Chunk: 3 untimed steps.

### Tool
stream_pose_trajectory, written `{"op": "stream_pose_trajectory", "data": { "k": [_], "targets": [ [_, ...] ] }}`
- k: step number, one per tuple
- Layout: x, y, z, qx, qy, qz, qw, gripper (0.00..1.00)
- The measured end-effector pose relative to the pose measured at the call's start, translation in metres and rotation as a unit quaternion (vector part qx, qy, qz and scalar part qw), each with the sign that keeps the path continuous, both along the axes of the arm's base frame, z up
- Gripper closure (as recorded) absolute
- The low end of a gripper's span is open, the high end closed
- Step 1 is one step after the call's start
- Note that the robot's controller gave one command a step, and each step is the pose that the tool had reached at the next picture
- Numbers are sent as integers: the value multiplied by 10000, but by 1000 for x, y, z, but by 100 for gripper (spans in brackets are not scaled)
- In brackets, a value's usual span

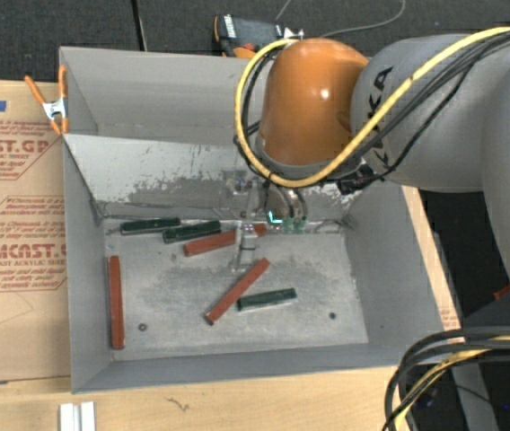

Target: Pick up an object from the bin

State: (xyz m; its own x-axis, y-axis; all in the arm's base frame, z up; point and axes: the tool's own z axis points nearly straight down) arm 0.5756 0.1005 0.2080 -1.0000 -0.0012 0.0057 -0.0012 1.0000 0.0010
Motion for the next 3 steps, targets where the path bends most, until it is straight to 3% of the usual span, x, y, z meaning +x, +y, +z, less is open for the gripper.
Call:
{"op": "stream_pose_trajectory", "data": {
  "k": [1,2,3],
  "targets": [
    [-15,-8,-118,-3,8,-15,10000,0],
    [-59,-78,-138,-4,-10,2027,9792,0],
    [-58,-76,-138,9,-25,2035,9791,100]
  ]
}}
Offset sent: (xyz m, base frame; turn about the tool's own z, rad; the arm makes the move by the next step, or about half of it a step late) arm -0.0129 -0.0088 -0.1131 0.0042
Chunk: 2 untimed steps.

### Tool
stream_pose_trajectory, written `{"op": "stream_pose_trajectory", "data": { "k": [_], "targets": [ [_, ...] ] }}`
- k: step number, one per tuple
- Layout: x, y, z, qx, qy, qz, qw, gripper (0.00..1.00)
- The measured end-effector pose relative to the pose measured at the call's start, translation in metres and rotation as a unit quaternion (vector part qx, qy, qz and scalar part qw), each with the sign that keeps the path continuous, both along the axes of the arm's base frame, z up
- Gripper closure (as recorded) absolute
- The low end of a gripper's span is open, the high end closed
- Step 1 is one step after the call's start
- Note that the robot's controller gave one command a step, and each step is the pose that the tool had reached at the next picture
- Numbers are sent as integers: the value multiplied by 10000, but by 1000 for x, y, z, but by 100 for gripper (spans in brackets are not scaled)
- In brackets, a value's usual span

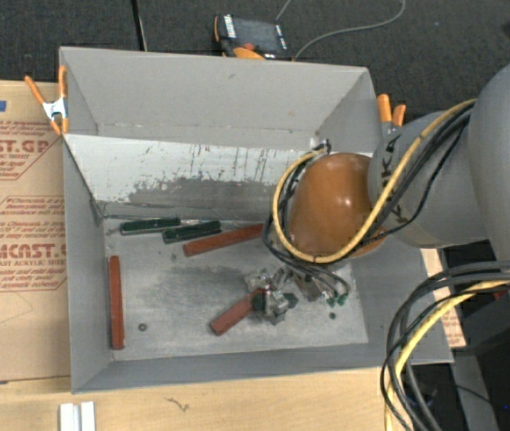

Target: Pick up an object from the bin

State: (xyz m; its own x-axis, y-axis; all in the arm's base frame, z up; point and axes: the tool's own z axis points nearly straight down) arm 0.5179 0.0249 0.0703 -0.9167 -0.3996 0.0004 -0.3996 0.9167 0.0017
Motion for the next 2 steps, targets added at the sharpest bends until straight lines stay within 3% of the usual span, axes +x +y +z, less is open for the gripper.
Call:
{"op": "stream_pose_trajectory", "data": {
  "k": [1,2],
  "targets": [
    [38,-39,123,-12,-56,-20,10000,100],
    [61,-10,191,0,-46,1919,9814,100]
  ]
}}
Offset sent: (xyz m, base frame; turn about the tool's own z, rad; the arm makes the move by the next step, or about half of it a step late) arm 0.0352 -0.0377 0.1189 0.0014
